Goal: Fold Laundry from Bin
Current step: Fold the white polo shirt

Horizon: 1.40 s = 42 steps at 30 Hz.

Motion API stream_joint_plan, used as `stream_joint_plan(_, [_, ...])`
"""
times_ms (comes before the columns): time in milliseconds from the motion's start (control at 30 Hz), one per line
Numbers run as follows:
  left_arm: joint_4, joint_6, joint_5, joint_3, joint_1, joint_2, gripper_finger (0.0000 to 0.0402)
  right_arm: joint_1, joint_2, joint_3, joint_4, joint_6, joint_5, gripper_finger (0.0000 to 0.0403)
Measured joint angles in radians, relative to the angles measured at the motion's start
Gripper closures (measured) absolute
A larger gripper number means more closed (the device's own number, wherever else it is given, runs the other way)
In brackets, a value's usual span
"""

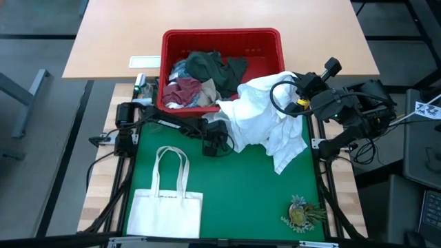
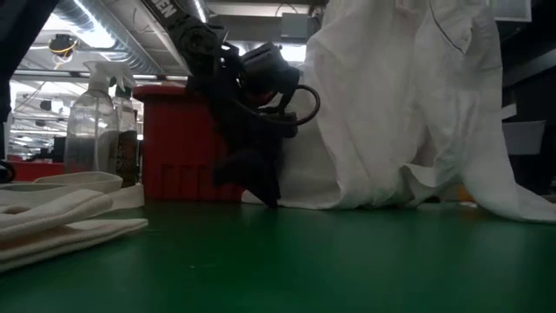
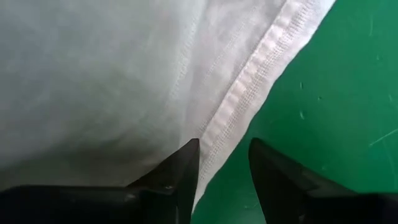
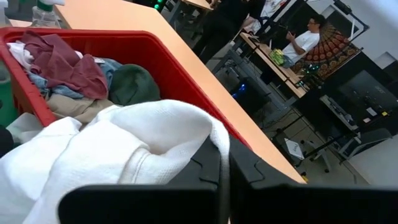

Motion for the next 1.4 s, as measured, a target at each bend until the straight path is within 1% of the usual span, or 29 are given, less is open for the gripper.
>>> stream_joint_plan(100, [-0.004, -0.012, 0.029, 0.000, 0.003, 0.001, 0.0294, 0.000, 0.000, 0.000, 0.000, 0.000, 0.000, 0.0400])
stream_joint_plan(233, [-0.015, -0.057, 0.108, 0.000, 0.013, 0.001, 0.0332, 0.000, 0.000, 0.000, 0.000, 0.000, 0.000, 0.0400])
stream_joint_plan(333, [-0.028, -0.070, 0.117, 0.000, 0.012, 0.002, 0.0364, 0.000, 0.000, 0.000, 0.000, 0.000, 0.000, 0.0400])
stream_joint_plan(433, [-0.034, -0.118, 0.123, 0.000, 0.011, 0.002, 0.0393, 0.000, 0.000, 0.000, 0.000, 0.000, 0.000, 0.0400])
stream_joint_plan(567, [-0.036, -0.176, 0.118, 0.000, 0.002, -0.011, 0.0397, 0.000, 0.000, 0.000, 0.000, 0.000, 0.000, 0.0400])
stream_joint_plan(700, [-0.087, -0.207, 0.111, 0.000, -0.019, -0.065, 0.0400, 0.000, 0.000, 0.000, 0.000, -0.001, 0.000, 0.0400])
stream_joint_plan(800, [-0.154, -0.223, 0.111, 0.030, -0.039, -0.154, 0.0401, 0.000, 0.000, 0.000, 0.000, -0.006, 0.000, 0.0400])
stream_joint_plan(900, [-0.276, -0.264, 0.090, 0.056, -0.064, -0.263, 0.0401, 0.000, 0.000, 0.006, -0.001, -0.029, 0.004, 0.0400])
stream_joint_plan(1000, [-0.384, -0.320, 0.061, 0.076, -0.097, -0.388, 0.0401, 0.002, 0.000, 0.022, 0.002, -0.030, 0.038, 0.0400])
stream_joint_plan(1133, [-0.466, -0.439, -0.017, 0.114, -0.147, -0.584, 0.0401, 0.002, -0.008, 0.023, 0.009, -0.037, 0.123, 0.0400])
stream_joint_plan(1233, [-0.482, -0.522, -0.081, 0.136, -0.190, -0.707, 0.0401, 0.001, -0.016, 0.023, 0.023, -0.051, 0.154, 0.0400])
stream_joint_plan(1300, [-0.478, -0.556, -0.126, 0.158, -0.222, -0.782, 0.0401, 0.001, -0.020, 0.023, 0.052, -0.057, 0.147, 0.0400])
stream_joint_plan(1400, [-0.478, -0.581, -0.208, 0.190, -0.282, -0.870, 0.0401, 0.010, -0.029, 0.023, 0.106, -0.099, 0.099, 0.0400])
